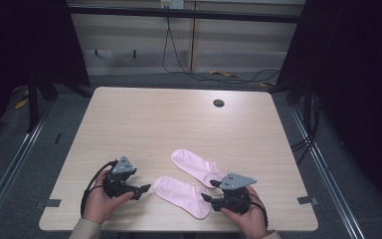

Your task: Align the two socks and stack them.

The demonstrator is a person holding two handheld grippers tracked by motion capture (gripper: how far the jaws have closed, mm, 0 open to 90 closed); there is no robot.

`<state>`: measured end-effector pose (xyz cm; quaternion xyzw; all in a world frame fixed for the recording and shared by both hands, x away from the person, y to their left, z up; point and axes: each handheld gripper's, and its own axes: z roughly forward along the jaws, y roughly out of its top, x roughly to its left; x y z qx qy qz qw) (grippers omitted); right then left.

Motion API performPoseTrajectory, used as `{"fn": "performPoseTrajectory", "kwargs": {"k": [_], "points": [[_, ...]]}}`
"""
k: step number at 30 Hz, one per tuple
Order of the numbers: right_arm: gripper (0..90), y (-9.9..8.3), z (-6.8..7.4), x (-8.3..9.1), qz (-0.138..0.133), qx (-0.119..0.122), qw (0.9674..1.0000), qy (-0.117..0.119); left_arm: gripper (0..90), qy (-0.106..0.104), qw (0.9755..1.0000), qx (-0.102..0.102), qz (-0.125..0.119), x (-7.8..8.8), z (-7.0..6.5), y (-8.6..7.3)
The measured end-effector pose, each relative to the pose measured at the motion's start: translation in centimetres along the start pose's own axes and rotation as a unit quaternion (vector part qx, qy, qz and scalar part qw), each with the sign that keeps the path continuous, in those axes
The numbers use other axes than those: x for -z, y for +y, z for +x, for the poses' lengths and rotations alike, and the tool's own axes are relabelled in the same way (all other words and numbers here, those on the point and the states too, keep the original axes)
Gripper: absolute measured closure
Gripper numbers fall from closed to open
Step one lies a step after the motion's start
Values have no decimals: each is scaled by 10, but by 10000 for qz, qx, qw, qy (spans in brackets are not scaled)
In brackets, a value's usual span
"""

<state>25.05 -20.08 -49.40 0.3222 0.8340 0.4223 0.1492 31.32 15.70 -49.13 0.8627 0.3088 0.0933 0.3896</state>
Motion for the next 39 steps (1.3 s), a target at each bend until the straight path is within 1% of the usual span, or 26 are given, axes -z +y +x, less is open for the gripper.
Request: {"fn": "performPoseTrajectory", "kwargs": {"k": [1, 4, 5, 8, 9, 12, 13, 14, 15, 16, 17, 19, 22, 25, 27, 28, 29, 30, 31, 33, 34, 35, 36, 37, 38, 39], "points": [[515, 1, 0, 0, 19, -51, 10000, -9, 280, -27, 10000, 47, 69, 0, -2, 1], [541, 1, 1, 0, 68, -95, 9999, -3, 313, -1, 10000, 11, 43, -1, -2, 2], [593, 1, 2, -1, 120, -104, 9999, 35, 346, -77, 10000, 52, 17, -1, -3, 3], [617, 1, 2, 0, 138, -102, 9998, 35, 359, -22, 10000, 43, -10, 0, -3, 5], [633, 1, 1, 1, 150, -160, 9997, 51, 373, -11, 10000, 16, -40, -1, -4, 5], [655, 1, 2, 2, 195, -177, 9996, 69, 393, -36, 10000, 25, -53, -4, -6, 7], [661, 1, 3, 1, 210, -188, 9996, 77, 403, -1, 10000, -51, 34, -6, -7, 9], [661, 1, 3, 1, 210, -188, 9996, 77, 416, -1, 10000, -51, 34, -6, -7, 9], [663, 1, 3, 1, 232, -184, 9995, 79, 416, 13, 10000, 17, 0, -8, -8, 9], [666, 1, 4, 2, 255, -180, 9995, 88, 432, 66, 10000, 37, 13, -9, -7, 10], [666, 1, 4, 2, 266, -175, 9995, 80, 433, 66, 10000, 37, 13, -9, -7, 10], [666, 1, 3, 3, 254, -174, 9995, 70, 442, 55, 9999, 51, 80, -13, -7, 11], [666, 1, 3, 3, 280, -136, 9995, 49, 455, 70, 9999, 12, 107, -17, -8, 12], [677, -1, 3, 4, 314, -127, 9994, 67, 495, 107, 9999, -40, 125, -19, -9, 14], [681, -1, 4, 4, 327, -157, 9993, 66, 510, 89, 9999, -28, 123, -22, -11, 16], [683, -1, 4, 4, 333, -148, 9993, 69, 513, 95, 9998, -92, 159, -23, -12, 16], [688, -2, 4, 5, 337, -139, 9993, 58, 519, 81, 9999, -71, 112, -25, -13, 16], [690, -2, 5, 5, 336, -155, 9993, 55, 526, 52, 9998, -71, 170, -26, -14, 17], [695, -1, 5, 6, 309, -182, 9993, 59, 556, 57, 9998, -71, 202, -28, -14, 17], [699, -1, 5, 6, 305, -221, 9993, 53, 569, 108, 9995, -109, 277, -30, -15, 16], [703, -1, 5, 7, 310, -226, 9993, 48, 589, 108, 9995, -109, 277, -30, -15, 16], [704, -2, 5, 6, 323, -210, 9993, 34, 593, 69, 9993, -122, 341, -29, -14, 17], [704, -2, 5, 6, 323, -210, 9993, 34, 593, 99, 9995, -124, 276, -30, -14, 17], [710, -3, 5, 6, 348, -200, 9992, 21, 624, 60, 9994, -128, 309, -30, -14, 17], [710, -3, 5, 6, 348, -200, 9992, 21, 624, 18, 9994, -114, 330, -30, -14, 17], [711, -3, 6, 7, 376, -246, 9990, 12, 639, 28, 9994, -112, 334, -30, -14, 17]]}}
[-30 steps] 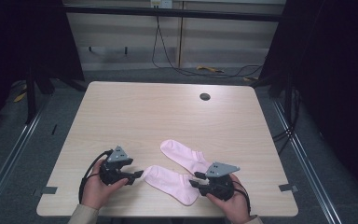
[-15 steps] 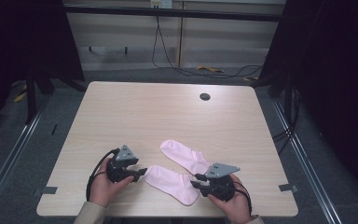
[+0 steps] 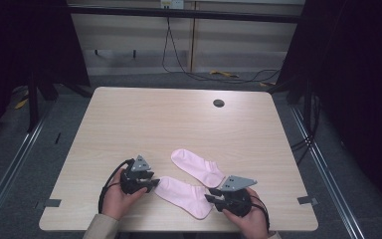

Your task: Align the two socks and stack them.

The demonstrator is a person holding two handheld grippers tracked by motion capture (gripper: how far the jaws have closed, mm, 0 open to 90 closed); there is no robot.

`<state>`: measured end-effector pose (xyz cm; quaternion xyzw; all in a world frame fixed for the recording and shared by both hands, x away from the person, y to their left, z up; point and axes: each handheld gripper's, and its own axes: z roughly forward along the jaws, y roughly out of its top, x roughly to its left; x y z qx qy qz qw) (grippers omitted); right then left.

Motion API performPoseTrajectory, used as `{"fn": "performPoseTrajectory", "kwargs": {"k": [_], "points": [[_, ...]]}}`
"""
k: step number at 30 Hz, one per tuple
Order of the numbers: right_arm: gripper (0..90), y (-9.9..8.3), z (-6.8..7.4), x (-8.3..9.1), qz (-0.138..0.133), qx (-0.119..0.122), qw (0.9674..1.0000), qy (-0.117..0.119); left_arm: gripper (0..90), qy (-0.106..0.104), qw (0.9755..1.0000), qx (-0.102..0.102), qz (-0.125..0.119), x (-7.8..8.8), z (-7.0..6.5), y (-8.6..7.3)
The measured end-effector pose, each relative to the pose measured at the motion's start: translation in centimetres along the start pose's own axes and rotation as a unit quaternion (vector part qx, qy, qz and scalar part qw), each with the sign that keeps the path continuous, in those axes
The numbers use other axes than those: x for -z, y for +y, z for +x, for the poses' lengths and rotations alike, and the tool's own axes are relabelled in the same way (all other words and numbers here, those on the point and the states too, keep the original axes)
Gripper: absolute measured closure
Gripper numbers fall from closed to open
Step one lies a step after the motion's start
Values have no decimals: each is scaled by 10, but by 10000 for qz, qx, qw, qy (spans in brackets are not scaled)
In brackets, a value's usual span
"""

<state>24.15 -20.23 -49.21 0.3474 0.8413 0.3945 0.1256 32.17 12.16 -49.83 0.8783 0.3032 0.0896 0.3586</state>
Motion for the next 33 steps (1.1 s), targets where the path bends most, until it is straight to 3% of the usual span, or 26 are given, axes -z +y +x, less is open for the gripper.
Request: {"fn": "performPoseTrajectory", "kwargs": {"k": [1, 10, 15, 16, 19, 23, 24, 26, 27, 28, 33], "points": [[711, 0, 0, 0, 0, -15, 10000, -20, 641, -33, 9999, 17, -96, -1, 0, -1], [733, -2, -1, 2, -7, -177, 9998, -1, 654, -37, 9999, -87, -69, -1, -2, -1], [754, -2, 3, 0, 60, -112, 9999, 29, 667, -65, 9999, -83, -2, -1, -1, 1], [760, -3, 3, -2, 173, -124, 9998, 9, 691, -35, 9999, -127, 40, 0, -2, 1], [769, -4, 3, -3, 165, -156, 9997, 0, 738, -32, 9998, -209, 65, 0, -5, 3], [776, -4, 3, -4, 160, -230, 9996, 37, 753, -112, 9999, -90, 75, 0, -3, 2], [793, -5, 2, -4, 141, -365, 9992, 74, 768, -179, 9998, -28, 54, -1, -3, 2], [803, -5, 2, -5, 144, -428, 9989, 100, 774, -213, 9998, -30, 60, -1, -3, 2], [818, -4, 2, -5, 173, -449, 9988, 114, 845, -271, 9996, -49, 61, -1, -3, 3], [828, -4, 2, -5, 173, -478, 9986, 131, 860, -298, 9995, -72, 77, -1, -4, 2], [861, -4, 2, -5, 156, -576, 9981, 147, 892, -349, 9994, -37, 45, -1, -4, 2]]}}
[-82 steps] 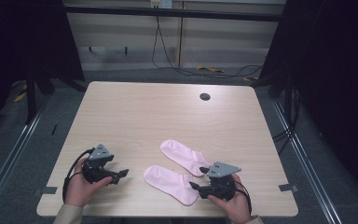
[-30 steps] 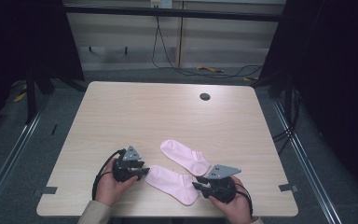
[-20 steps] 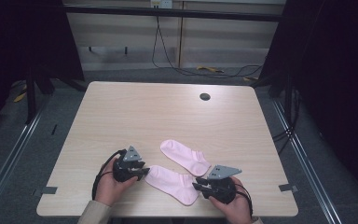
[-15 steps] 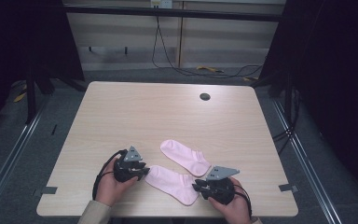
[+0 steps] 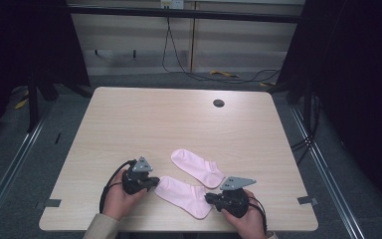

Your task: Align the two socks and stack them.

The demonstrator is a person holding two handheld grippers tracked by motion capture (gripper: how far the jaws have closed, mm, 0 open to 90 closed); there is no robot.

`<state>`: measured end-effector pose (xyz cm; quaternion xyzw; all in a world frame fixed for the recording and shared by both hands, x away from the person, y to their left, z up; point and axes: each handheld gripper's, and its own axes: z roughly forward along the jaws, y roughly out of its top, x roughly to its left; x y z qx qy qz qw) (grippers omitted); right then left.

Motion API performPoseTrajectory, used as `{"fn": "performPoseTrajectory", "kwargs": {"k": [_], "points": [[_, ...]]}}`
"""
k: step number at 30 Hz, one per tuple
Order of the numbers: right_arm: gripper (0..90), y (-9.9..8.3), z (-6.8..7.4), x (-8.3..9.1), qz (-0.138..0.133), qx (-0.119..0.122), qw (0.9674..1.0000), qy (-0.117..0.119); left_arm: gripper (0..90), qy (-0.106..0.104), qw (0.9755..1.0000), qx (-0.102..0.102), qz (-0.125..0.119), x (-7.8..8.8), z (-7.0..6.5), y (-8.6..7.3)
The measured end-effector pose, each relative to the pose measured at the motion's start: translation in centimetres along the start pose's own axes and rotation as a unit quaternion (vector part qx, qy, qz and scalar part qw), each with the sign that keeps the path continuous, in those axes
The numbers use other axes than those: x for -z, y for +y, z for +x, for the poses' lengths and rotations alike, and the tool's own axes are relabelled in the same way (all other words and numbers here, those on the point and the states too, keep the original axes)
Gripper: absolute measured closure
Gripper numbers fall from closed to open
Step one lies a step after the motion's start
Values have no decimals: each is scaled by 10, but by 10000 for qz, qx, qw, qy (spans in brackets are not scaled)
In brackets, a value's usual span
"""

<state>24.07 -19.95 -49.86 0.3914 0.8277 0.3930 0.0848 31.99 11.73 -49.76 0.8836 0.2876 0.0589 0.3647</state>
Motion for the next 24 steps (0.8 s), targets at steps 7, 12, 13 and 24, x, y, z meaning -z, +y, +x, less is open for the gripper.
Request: {"fn": "performPoseTrajectory", "kwargs": {"k": [7, 12, 13, 24], "points": [[883, 2, 1, 1, -58, 24, 10000, -68, 900, -13, 9998, 204, 65, 2, -1, 1], [885, 4, 1, 5, -184, -7, 9998, -63, 900, -54, 9991, 393, -151, 11, 1, 0], [884, 4, 0, 5, -199, 21, 9998, -40, 900, -72, 9989, 422, -191, 12, 0, 0], [767, -2, 0, 6, -100, 206, 9993, -300, 900, 6, 9993, 329, -191, 15, -1, -1]]}}
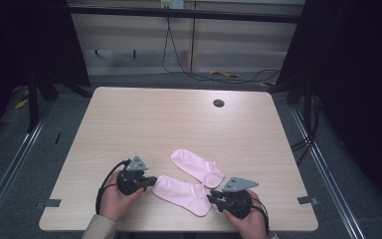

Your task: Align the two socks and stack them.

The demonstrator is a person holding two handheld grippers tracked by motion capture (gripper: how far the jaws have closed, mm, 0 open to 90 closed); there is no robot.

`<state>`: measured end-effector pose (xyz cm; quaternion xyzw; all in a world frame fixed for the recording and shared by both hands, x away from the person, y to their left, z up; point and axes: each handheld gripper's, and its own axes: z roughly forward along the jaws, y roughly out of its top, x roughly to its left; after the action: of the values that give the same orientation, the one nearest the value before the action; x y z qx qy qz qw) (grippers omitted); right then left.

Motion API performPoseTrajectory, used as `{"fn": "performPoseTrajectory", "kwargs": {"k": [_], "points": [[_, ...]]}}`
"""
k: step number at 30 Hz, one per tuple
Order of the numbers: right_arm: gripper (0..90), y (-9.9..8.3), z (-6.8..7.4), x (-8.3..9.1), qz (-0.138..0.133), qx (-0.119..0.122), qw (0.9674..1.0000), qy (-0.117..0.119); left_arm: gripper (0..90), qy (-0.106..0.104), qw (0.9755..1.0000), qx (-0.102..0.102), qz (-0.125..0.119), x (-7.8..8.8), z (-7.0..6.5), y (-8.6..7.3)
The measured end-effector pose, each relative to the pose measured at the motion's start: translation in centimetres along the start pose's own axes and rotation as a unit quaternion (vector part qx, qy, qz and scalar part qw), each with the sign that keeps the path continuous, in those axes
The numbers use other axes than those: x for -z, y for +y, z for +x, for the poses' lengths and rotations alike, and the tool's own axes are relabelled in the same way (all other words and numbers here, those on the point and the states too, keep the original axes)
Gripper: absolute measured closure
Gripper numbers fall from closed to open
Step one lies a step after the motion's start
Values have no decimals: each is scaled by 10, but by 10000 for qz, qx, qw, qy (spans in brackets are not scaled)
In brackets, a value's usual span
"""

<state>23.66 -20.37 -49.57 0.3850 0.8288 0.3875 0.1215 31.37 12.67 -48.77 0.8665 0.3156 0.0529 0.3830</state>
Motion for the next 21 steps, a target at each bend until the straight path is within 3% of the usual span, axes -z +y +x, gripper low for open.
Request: {"fn": "performPoseTrajectory", "kwargs": {"k": [5, 13, 21], "points": [[893, 3, 1, -1, 49, 39, 10000, -1, 900, -27, 10000, 3, 7, 0, 1, 0], [899, 6, 1, 5, -163, -119, 9997, 127, 900, -17, 9998, 16, -220, 11, -2, 3], [900, 13, 1, 14, -334, -93, 9991, 247, 900, -76, 9993, 89, -349, 18, -5, 8]]}}
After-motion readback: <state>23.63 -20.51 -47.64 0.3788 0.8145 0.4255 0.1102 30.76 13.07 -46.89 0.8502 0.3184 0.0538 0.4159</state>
